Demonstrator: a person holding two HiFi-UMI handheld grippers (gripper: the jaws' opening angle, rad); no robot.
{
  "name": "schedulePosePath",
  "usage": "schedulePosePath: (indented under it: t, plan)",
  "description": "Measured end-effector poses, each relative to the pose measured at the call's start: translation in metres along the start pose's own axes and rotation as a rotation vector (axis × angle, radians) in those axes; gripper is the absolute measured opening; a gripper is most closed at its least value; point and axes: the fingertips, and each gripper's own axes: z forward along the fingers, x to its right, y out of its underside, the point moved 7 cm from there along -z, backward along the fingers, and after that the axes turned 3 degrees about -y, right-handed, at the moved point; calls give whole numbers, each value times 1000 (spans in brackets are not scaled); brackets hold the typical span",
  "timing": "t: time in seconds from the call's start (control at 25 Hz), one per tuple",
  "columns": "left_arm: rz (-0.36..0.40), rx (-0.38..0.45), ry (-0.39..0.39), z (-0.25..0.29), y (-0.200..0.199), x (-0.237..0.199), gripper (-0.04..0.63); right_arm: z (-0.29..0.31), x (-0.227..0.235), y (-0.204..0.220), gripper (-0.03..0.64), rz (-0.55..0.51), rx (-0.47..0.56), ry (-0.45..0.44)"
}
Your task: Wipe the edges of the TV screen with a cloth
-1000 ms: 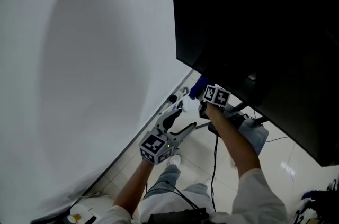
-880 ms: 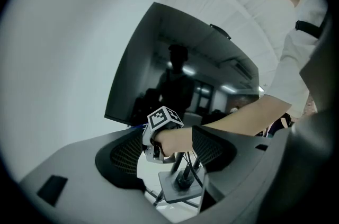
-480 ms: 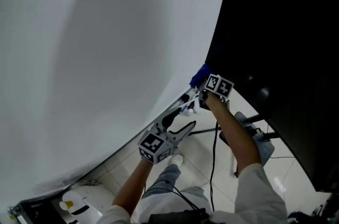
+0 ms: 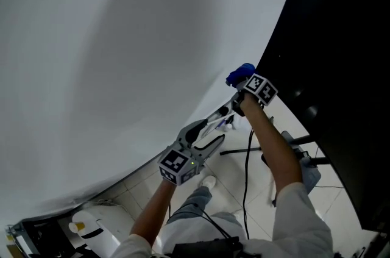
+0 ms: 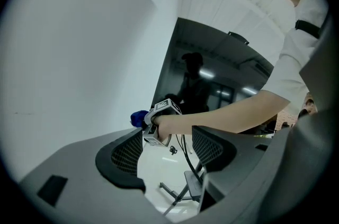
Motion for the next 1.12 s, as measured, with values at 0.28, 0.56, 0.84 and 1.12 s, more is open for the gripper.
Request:
schedulePosePath:
  t: [0.28, 0.56, 0.84, 1.12]
  plan:
    - [13, 39, 19, -3, -9, 10, 282, -24, -52, -46, 77, -4, 163, -105]
    - [29, 90, 50, -3, -31, 23, 282, -73, -104, -98, 74, 87, 349, -145]
    - [63, 132, 80, 2, -51, 44, 282, -106, -144, -136, 74, 76, 416, -215]
    - [101, 151, 89, -10, -62, 52, 282, -134, -193, -170, 72, 43, 460, -275]
